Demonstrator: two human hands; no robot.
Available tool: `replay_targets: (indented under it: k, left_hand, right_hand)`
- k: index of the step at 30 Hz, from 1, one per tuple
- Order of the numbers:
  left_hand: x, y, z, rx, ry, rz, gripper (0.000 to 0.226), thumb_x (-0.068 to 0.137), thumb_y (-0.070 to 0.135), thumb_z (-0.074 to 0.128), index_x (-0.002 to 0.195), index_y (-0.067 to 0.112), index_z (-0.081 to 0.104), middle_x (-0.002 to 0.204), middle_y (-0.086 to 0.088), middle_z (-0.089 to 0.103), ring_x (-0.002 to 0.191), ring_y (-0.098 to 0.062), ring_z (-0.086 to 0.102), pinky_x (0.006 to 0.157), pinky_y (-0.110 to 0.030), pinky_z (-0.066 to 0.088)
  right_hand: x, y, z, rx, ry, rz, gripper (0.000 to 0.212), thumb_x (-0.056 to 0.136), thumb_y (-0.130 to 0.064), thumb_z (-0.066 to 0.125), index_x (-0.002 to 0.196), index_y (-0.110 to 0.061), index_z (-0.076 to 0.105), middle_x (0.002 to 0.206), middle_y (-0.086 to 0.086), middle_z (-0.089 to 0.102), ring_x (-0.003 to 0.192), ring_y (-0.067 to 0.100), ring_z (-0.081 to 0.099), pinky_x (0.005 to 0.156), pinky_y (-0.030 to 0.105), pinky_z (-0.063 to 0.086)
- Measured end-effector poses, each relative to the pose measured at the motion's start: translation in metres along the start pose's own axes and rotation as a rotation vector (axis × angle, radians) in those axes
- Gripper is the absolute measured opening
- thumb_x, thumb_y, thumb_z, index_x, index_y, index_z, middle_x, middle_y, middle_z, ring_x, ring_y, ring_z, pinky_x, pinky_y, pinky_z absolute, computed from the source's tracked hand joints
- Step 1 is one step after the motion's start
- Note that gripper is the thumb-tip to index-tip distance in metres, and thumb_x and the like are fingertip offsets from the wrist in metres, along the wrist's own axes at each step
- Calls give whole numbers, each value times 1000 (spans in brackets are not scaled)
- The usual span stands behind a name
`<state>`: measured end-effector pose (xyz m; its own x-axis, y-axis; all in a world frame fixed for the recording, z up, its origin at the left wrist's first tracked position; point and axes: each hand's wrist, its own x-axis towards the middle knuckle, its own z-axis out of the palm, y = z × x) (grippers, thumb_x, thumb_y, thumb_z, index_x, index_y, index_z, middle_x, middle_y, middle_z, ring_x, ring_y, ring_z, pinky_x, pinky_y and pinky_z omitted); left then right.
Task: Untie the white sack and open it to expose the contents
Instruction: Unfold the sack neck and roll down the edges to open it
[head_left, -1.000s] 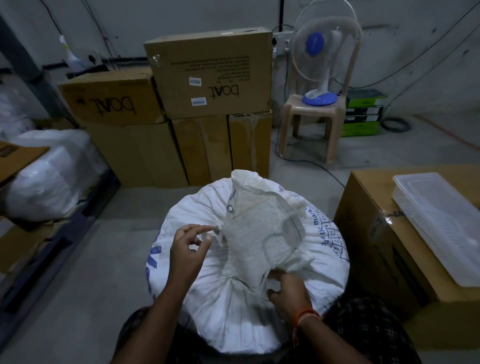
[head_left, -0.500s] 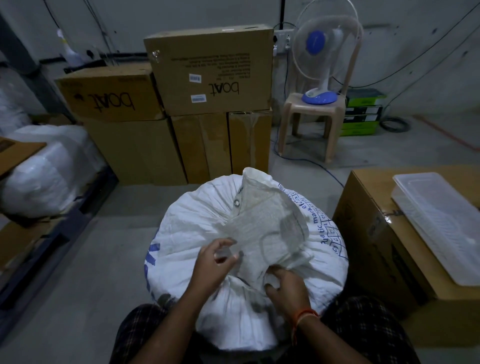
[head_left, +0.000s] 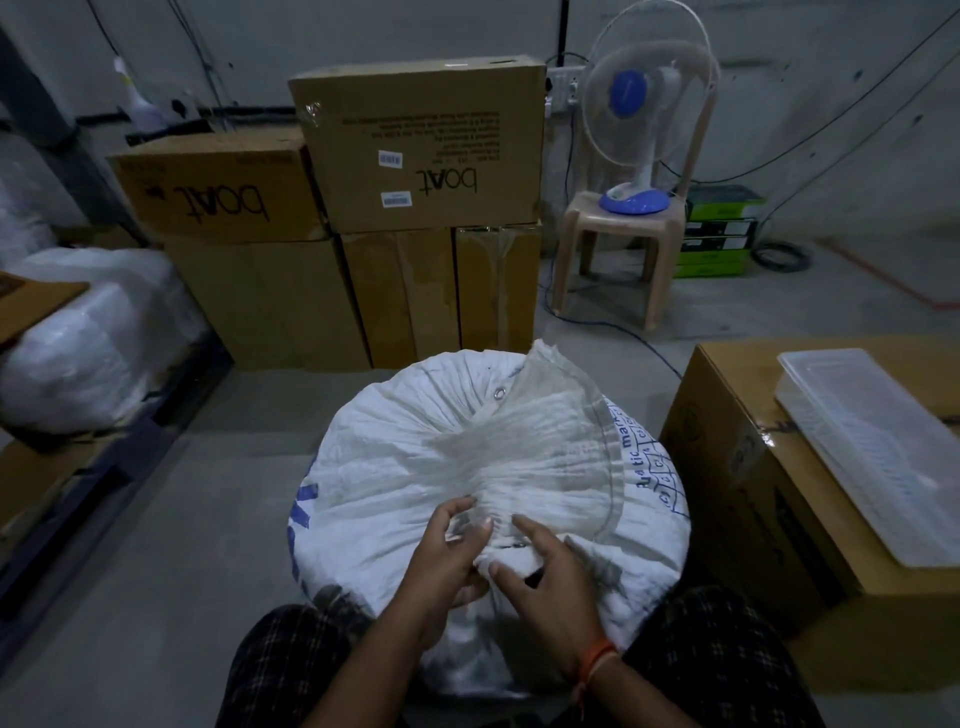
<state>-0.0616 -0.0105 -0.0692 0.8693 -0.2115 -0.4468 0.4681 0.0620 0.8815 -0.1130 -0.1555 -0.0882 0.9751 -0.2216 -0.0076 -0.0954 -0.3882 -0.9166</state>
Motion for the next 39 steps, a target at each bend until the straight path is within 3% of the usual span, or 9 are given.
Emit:
replay_targets:
  k: [3, 7, 10, 13, 17, 22, 30, 35, 39]
  left_hand:
    - [-1, -2, -3, -39, 8, -1, 32, 98, 24, 73, 126, 37, 62, 117, -16, 77, 91, -25, 76, 66, -33, 62]
    - [4, -9, -9, 77, -19, 90, 51, 96, -1, 68, 127, 39, 62, 112, -23, 77, 86, -29, 72, 58, -33, 56]
    - [11, -14, -13, 167, 7, 173, 60, 94, -10, 60, 115, 45, 71, 120, -16, 76, 98, -29, 75, 73, -35, 61]
    - [18, -15, -22, 101, 82, 166, 46, 100, -8, 56, 113, 31, 77, 119, -17, 78, 102, -31, 77, 85, -40, 64]
    - [27, -7, -39, -198, 150, 63, 30, 104, -6, 52, 117, 10, 74, 113, -22, 78, 97, -35, 75, 86, -41, 64]
    - [27, -2, -45, -405, 155, -75, 30, 106, -6, 46, 129, -2, 64, 87, -15, 83, 72, -28, 81, 57, -35, 66]
    - [34, -8, -50, -441, 194, -123, 34, 106, -5, 47, 139, -9, 57, 78, -16, 81, 74, -33, 78, 56, -36, 65]
    - [40, -11, -52, -507, 221, -158, 37, 106, -3, 47, 142, -9, 55, 114, -25, 70, 97, -36, 66, 63, -38, 66]
    - [42, -11, -53, -493, 243, -172, 40, 105, -1, 51, 144, -8, 55, 139, -30, 63, 107, -38, 67, 92, -47, 60]
  right_hand:
    - [-9, 1, 5, -25, 2, 25, 54, 82, -29, 79, 133, -23, 62, 131, -11, 65, 123, 1, 57, 107, 18, 41]
    - [-25, 5, 11, 16, 9, 68, 44, 75, -36, 76, 117, -38, 64, 116, -15, 71, 110, -4, 63, 100, 28, 52]
    - [-32, 8, 15, 73, -102, 69, 51, 75, -34, 72, 125, -41, 60, 127, -13, 68, 119, 1, 63, 105, 34, 51]
    - [-42, -1, 7, 151, -229, 71, 55, 76, -35, 72, 127, -51, 58, 111, -9, 77, 95, 5, 74, 87, 33, 61]
    - [-48, -17, -16, 257, -226, -31, 45, 86, -20, 71, 128, -34, 64, 90, 3, 80, 74, 17, 74, 68, 29, 59]
    - [-32, -20, -42, 334, -1, -112, 30, 94, 0, 65, 113, -21, 72, 66, 14, 70, 51, 16, 59, 52, 29, 50]
    - [9, -1, -73, 398, 281, -37, 23, 92, 1, 67, 99, -19, 76, 81, -1, 75, 76, 13, 67, 70, 31, 53]
    - [21, -3, -77, 327, 283, -76, 27, 90, -4, 71, 101, -29, 75, 96, 3, 75, 90, 13, 69, 69, 19, 54]
    - [27, -8, -72, 271, 233, -153, 28, 89, -11, 74, 108, -31, 75, 112, -6, 70, 103, 7, 66, 76, 33, 59]
